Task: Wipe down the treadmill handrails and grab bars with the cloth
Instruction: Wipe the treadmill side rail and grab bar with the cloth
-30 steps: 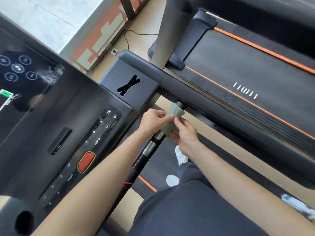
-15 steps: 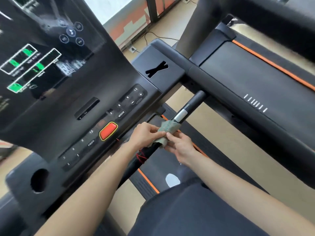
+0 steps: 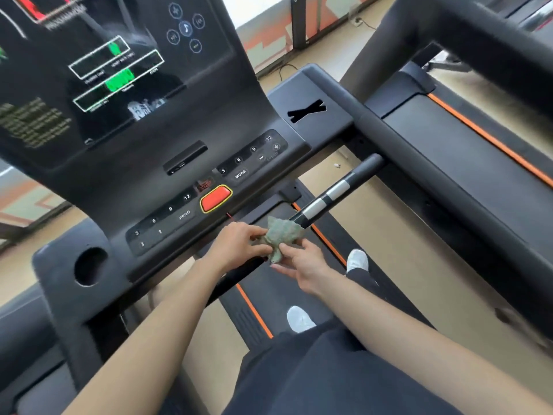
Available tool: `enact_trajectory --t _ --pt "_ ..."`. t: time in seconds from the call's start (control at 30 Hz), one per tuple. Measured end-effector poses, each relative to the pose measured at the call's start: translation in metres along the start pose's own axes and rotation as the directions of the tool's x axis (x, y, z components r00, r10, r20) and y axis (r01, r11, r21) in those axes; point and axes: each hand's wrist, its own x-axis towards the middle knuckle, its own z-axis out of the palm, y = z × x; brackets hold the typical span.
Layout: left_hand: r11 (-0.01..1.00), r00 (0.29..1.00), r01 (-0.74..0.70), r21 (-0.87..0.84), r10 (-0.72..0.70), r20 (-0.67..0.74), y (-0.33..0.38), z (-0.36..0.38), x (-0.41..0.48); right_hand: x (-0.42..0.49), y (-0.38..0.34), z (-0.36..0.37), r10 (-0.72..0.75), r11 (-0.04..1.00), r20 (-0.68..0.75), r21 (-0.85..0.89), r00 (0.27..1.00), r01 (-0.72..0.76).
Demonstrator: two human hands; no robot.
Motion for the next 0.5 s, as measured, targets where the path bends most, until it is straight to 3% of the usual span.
enact_trajectory --t 0.17,0.33,0.5 --pt "0.993 0.993 0.088 -0.075 -0.082 0.08 -0.012 -0.002 -0.007 -0.004 -0.01 -0.004 0.098 0.995 0.096 0.006 0.991 -0.099" --pt "0.967 0.996 0.079 -0.242 -0.086 -0.02 0.009 -0.003 0.003 0.002 -0.016 -0.007 0.146 0.986 0.131 0.06 0.981 -0.155" --pt "0.988 0.991 0.121 -0.091 -0.116 0.066 0.023 0.0 0.018 0.01 -0.021 -0.011 0.101 0.985 0.011 0.142 0.995 -0.101"
